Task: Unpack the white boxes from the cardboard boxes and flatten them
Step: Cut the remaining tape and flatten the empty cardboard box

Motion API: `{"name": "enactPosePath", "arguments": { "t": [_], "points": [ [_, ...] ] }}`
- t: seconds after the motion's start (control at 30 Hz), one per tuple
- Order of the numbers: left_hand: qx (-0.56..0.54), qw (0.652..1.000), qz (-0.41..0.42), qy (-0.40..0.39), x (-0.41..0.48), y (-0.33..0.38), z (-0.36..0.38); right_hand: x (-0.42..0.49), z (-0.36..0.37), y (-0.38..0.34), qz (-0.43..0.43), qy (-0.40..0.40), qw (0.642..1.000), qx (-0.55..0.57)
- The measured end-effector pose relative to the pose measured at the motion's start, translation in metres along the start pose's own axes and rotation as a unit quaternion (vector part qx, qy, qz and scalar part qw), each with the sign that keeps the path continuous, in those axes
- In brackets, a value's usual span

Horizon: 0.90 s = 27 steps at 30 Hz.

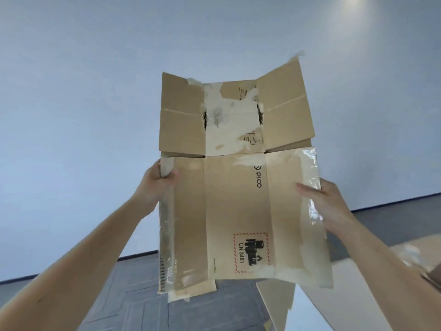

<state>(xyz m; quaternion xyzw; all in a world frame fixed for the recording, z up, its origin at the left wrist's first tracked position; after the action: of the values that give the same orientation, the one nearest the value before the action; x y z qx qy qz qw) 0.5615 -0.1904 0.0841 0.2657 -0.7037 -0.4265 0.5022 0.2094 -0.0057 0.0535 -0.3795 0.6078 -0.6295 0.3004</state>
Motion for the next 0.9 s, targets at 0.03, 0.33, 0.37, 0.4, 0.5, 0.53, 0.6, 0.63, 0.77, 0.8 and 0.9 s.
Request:
{"name": "enactPosePath", "arguments": {
  "t": [0.03, 0.33, 0.37, 0.4, 0.5, 0.53, 0.6, 0.63, 0.77, 0.8, 0.9],
  "points": [
    [0.013, 1.000, -0.004, 0.019, -0.001, -0.007, -0.018, 0.010, 0.020, 0.001, -0.004, -0.013, 1.000, -0.007],
    [0.100, 0.988, -0.057, 0.102, 0.011, -0.073, -0.126, 0.092, 0.155, 0.037, 0.000, -0.084, 0.995, -0.056],
    [0.104, 0.987, -0.058, 0.106, 0.014, -0.080, -0.131, 0.102, 0.165, 0.043, 0.004, -0.086, 0.995, -0.057],
    [0.114, 0.985, -0.063, 0.110, 0.020, -0.090, -0.137, 0.112, 0.176, 0.050, 0.009, -0.090, 0.994, -0.058],
    [0.142, 0.979, -0.081, 0.119, 0.044, -0.125, -0.154, 0.147, 0.209, 0.072, 0.021, -0.101, 0.993, -0.061],
    [0.149, 0.978, -0.087, 0.116, 0.056, -0.138, -0.159, 0.161, 0.219, 0.079, 0.025, -0.100, 0.993, -0.065],
    [0.162, 0.976, -0.100, 0.109, 0.085, -0.167, -0.169, 0.198, 0.237, 0.092, 0.036, -0.100, 0.992, -0.069],
    [0.169, 0.974, -0.108, 0.105, 0.101, -0.181, -0.173, 0.218, 0.247, 0.099, 0.043, -0.102, 0.991, -0.070],
    [0.209, 0.964, -0.138, 0.087, 0.173, -0.236, -0.190, 0.304, 0.293, 0.127, 0.073, -0.118, 0.988, -0.071],
    [0.216, 0.962, -0.147, 0.082, 0.190, -0.249, -0.194, 0.323, 0.304, 0.134, 0.080, -0.118, 0.987, -0.068],
    [0.243, 0.952, -0.175, 0.061, 0.235, -0.291, -0.209, 0.372, 0.337, 0.160, 0.107, -0.120, 0.985, -0.064]
  ]
}}
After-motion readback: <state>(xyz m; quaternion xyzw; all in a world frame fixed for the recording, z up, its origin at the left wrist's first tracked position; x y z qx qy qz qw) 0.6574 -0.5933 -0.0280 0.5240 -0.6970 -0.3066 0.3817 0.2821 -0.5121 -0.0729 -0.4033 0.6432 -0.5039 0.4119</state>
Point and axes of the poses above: each hand's wrist, its own x-axis towards the middle knuckle, its own z-axis out of the palm, y = z × x, the point moved 8 cm from there along x, towards the middle knuckle, and after that the axes turned 10 degrees about z, right-handed, at the moved point
